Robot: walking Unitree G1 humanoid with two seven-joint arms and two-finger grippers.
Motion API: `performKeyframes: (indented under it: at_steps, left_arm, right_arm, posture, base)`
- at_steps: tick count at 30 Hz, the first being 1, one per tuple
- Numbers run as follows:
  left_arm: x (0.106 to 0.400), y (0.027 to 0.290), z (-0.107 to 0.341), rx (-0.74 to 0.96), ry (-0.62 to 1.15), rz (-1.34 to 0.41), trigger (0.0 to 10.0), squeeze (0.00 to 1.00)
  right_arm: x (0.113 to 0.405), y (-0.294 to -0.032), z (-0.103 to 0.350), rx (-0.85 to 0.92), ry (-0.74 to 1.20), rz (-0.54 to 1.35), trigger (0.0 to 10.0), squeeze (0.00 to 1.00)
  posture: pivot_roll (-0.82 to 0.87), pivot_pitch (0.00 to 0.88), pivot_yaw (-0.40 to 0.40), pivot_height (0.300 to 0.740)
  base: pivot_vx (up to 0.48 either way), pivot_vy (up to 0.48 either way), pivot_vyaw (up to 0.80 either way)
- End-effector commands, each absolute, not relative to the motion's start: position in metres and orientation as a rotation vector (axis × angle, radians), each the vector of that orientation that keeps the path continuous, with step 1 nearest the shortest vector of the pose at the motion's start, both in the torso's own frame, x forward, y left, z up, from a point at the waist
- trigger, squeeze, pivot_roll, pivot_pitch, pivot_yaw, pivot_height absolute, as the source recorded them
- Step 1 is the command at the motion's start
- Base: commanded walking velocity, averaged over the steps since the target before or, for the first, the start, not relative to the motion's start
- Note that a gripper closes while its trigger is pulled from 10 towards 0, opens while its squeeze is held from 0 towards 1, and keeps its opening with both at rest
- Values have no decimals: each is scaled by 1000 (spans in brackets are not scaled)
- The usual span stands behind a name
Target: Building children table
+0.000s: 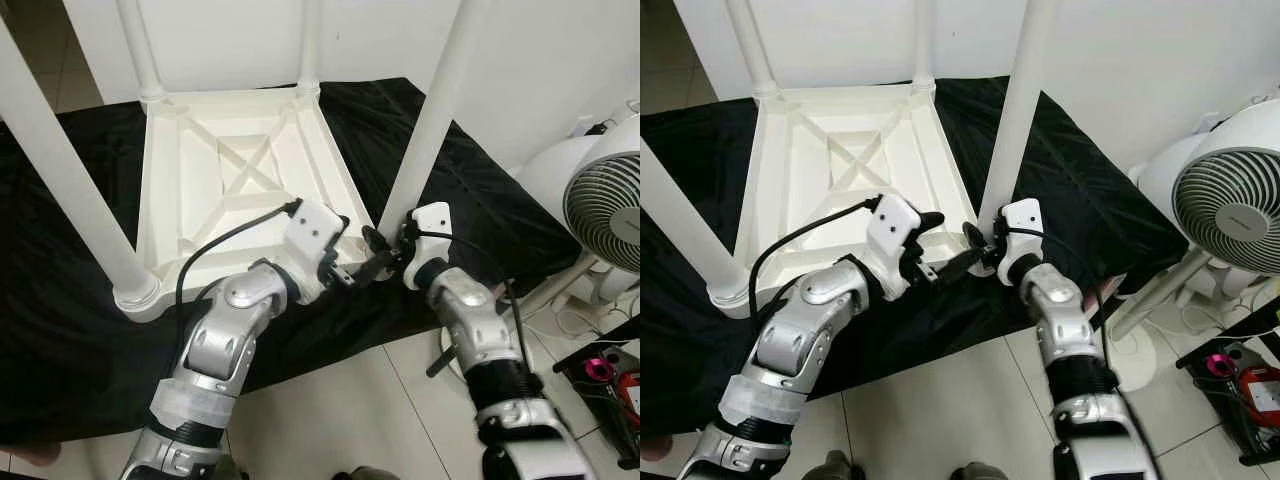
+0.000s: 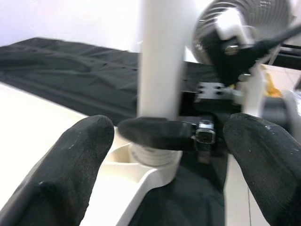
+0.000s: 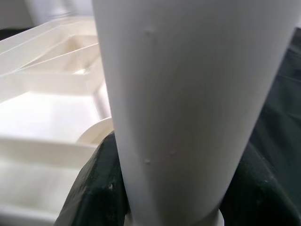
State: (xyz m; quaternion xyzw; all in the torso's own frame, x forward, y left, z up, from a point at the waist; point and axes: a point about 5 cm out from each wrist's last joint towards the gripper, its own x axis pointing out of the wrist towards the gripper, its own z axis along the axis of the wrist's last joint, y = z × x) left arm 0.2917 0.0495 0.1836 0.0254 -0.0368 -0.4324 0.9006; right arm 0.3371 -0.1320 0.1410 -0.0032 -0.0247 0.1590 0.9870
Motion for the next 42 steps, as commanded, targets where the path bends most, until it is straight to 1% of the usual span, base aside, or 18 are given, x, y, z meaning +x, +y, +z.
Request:
performKeyframes:
  at_steps: [1,3,7,9,15,16,19,23,26,27,33,34,35,36,38,40,41,42]
  left_arm:
    - [300,56,180,31,-50,-700,10000,0]
    - [303,59,183,24,-58,-681,10000,0]
    - [306,60,185,35,-71,-664,10000,0]
    - [309,62,186,39,-71,-652,10000,0]
    - [311,64,187,43,-75,-637,10000,0]
    - [311,64,187,45,-75,-637,10000,0]
    - [310,63,186,50,-77,-632,10000,0]
    - [308,65,185,55,-81,-634,10000,0]
    - [304,68,183,58,-81,-662,10000,0]
    - [302,69,182,61,-81,-676,10000,0]
    - [295,71,179,84,-80,-728,10000,0]
    - [289,71,178,93,-81,-787,10000,0]
    - [289,71,178,93,-81,-787,10000,0]
    - [285,70,177,93,-80,-822,10000,0]
    - [285,70,177,93,-80,-822,10000,0]
    - [279,67,177,95,-86,-889,10000,0]
    - [279,67,177,95,-86,-889,10000,0]
    - [276,64,176,102,-83,-923,10000,0]
  right_arm:
    - [337,-140,135,13,-7,244,10000,0]
    - [331,-124,132,69,1,102,10000,0]
    - [326,-106,131,106,3,-2,10000,0]
    - [325,-97,132,85,11,-2,10000,0]
    - [323,-99,136,99,5,49,10000,12]
    - [323,-101,137,102,0,57,10000,1000]
    - [320,-101,141,153,-30,104,10000,1000]
    - [318,-104,146,156,-60,136,10000,1000]
    - [316,-116,145,127,-53,177,10000,1000]
    - [315,-123,143,116,-56,191,10000,0]
    - [312,-141,141,67,-53,249,10000,0]
    - [310,-149,143,16,-81,342,10000,0]
    - [310,-149,143,16,-81,342,10000,0]
    - [309,-152,145,-8,-88,396,10000,0]
    - [309,-152,145,-8,-88,396,10000,0]
    - [311,-157,148,-27,-96,482,10000,0]
    - [311,-157,148,-27,-96,482,10000,0]
    - [313,-159,148,-64,-93,534,10000,0]
  posture:
    - [-67,69,-25,740]
    - [-73,73,-21,740]
    - [-72,73,-18,740]
    - [-72,73,-17,740]
    - [-72,69,-17,740]
    - [-72,69,-17,740]
    - [-70,67,-21,740]
    - [-67,61,-26,740]
    - [-65,52,-28,740]
    - [-65,52,-28,740]
    - [-66,45,-27,740]
    - [-68,43,-23,740]
    - [-68,43,-23,740]
    - [-69,40,-22,740]
    - [-69,40,-22,740]
    - [-72,40,-20,740]
    - [-72,40,-20,740]
    - [-71,39,-18,740]
  base:
    - [0,0,0]
    - [0,0,0]
    - [0,0,0]
    - [0,0,0]
    - [0,0,0]
    - [0,0,0]
    - [0,0,0]
    - [0,0,0]
    - [0,0,0]
    - [0,0,0]
    - [0,0,0]
    - [0,0,0]
    - [0,0,0]
    - [0,0,0]
    - [0,0,0]
    - [0,0,0]
    - [0,0,0]
    - [0,0,0]
